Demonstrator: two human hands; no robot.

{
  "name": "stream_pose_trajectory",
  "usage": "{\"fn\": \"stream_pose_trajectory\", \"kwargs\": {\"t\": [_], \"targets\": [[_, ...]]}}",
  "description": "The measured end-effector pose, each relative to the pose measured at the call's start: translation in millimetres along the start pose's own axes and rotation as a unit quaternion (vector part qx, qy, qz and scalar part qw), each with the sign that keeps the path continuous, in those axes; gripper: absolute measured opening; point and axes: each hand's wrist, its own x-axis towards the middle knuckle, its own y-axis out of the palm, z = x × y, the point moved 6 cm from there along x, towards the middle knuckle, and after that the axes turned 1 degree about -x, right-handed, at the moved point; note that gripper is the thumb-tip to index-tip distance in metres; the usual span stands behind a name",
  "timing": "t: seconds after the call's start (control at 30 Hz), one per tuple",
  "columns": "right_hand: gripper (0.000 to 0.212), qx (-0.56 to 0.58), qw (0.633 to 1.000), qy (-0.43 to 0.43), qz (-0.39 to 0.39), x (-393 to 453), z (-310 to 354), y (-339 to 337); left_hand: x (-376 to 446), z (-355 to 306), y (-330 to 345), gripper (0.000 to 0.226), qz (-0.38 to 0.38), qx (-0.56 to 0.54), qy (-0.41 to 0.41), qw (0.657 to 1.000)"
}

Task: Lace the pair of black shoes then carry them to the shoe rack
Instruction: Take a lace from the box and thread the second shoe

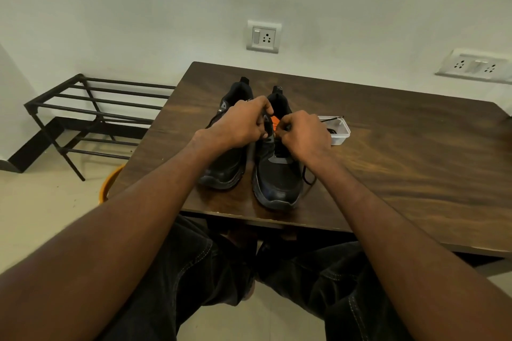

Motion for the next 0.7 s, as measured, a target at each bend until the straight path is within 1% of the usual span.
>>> {"fn": "stream_pose_trajectory", "kwargs": {"t": [0.07, 0.1, 0.2, 0.23, 0.3, 0.37, 0.4, 0.43, 0.5, 0.6, 0.63, 0.7], "targets": [[0.009, 0.049, 0.998, 0.012, 0.023, 1, -1, 5, -4, 1, -1, 0.04, -0.013, -0.005, -0.007, 1.0], [0.009, 0.072, 0.997, 0.019, 0.032, 0, -2, 6, -6, 0, -1, 0.037, -0.021, -0.01, -0.008, 1.0], [0.02, 0.105, 0.993, 0.026, 0.049, 0, -2, 7, -11, -4, -2, 0.019, -0.026, 0.006, -0.003, 1.0], [0.02, 0.102, 0.993, 0.024, 0.053, 0, -2, 7, -12, -6, -1, 0.015, -0.019, 0.021, 0.003, 1.0], [0.013, 0.051, 0.997, 0.016, 0.052, -1, -1, 7, -13, -9, 0, 0.015, -0.01, 0.041, 0.012, 0.999], [0.017, -0.045, 0.998, 0.002, 0.036, -3, 1, 6, -13, -10, 1, 0.013, -0.011, 0.046, 0.012, 0.999], [0.018, -0.065, 0.997, -0.001, 0.028, -3, 2, 6, -14, -10, 1, 0.012, -0.012, 0.046, 0.01, 0.999], [0.017, -0.06, 0.998, 0.001, 0.029, -3, 2, 6, -14, -10, 0, 0.012, -0.013, 0.046, 0.007, 0.999], [0.013, 0.004, 0.999, 0.007, 0.053, -3, 1, 6, -13, -11, 0, 0.014, -0.011, 0.051, 0.008, 0.999], [0.015, 0.127, 0.987, 0.018, 0.093, -2, -3, 3, -14, -14, 0, 0.017, -0.015, 0.061, 0.026, 0.998], [0.016, 0.143, 0.984, 0.015, 0.104, -3, -3, 1, -14, -16, -1, 0.016, -0.021, 0.061, 0.031, 0.997], [0.016, 0.123, 0.985, -0.012, 0.12, -4, -3, -3, -14, -18, -6, 0.014, -0.042, 0.049, 0.037, 0.997]]}}
